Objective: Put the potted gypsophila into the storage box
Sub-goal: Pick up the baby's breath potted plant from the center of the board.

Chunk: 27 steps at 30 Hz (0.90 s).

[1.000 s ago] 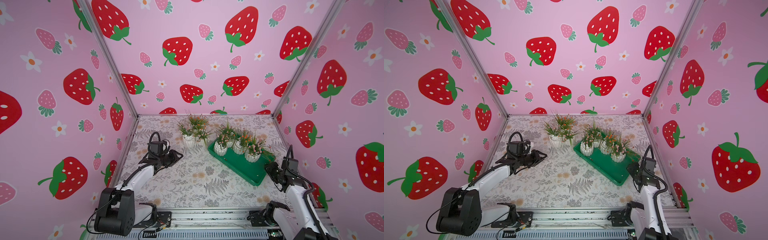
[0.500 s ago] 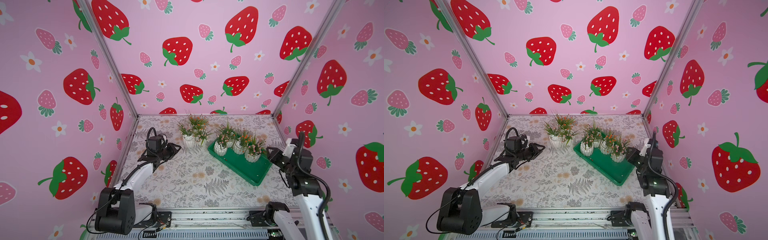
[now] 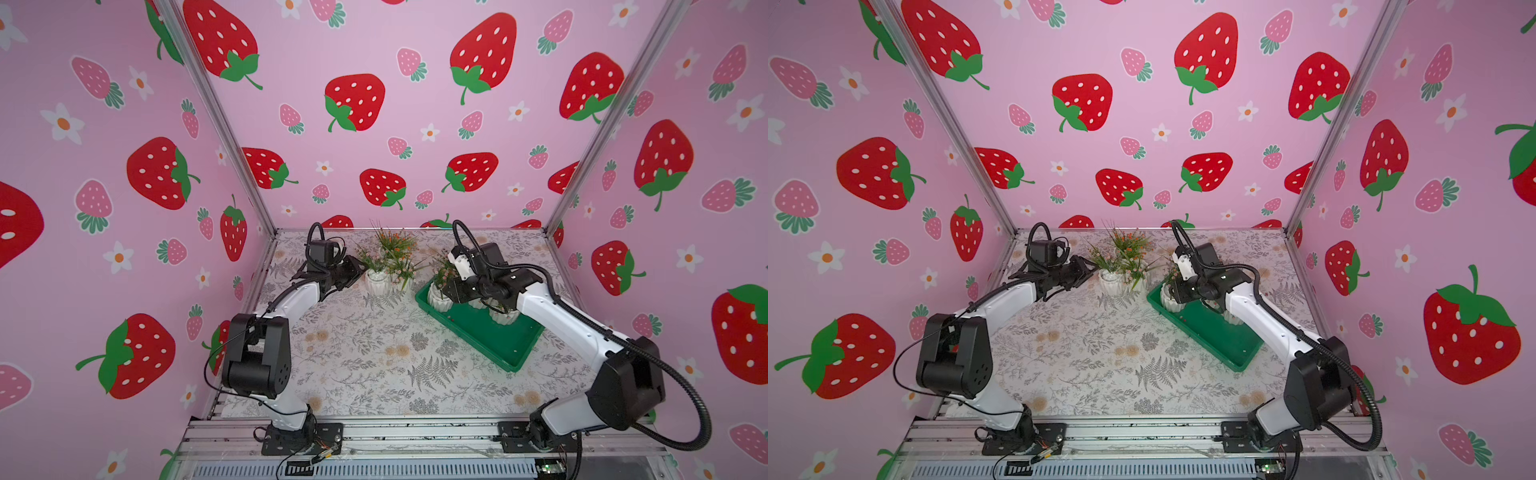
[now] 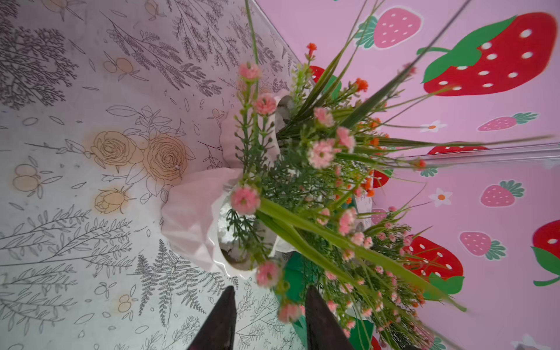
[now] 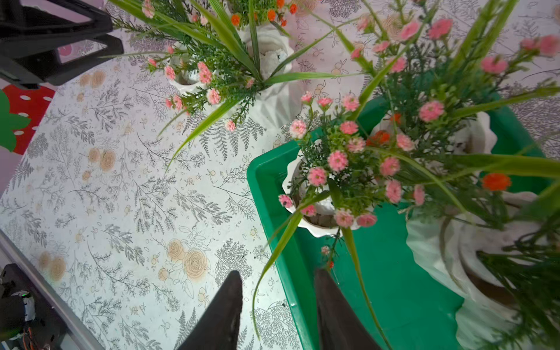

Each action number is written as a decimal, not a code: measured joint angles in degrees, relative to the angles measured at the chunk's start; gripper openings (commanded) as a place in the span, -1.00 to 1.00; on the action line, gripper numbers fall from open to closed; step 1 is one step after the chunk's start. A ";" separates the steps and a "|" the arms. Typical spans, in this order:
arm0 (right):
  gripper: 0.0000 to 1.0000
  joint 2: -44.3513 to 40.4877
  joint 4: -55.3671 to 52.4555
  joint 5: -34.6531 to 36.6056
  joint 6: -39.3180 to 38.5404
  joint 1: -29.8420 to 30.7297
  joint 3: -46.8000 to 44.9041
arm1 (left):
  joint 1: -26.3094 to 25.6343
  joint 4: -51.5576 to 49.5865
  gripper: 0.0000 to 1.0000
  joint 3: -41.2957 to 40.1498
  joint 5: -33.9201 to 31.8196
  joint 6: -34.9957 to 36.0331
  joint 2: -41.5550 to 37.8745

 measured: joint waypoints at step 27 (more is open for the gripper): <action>-0.16 0.26 0.31 -0.76 -3.48 -0.37 0.85 | -3.21 -16.46 -0.40 14.43 -10.86 9.62 13.51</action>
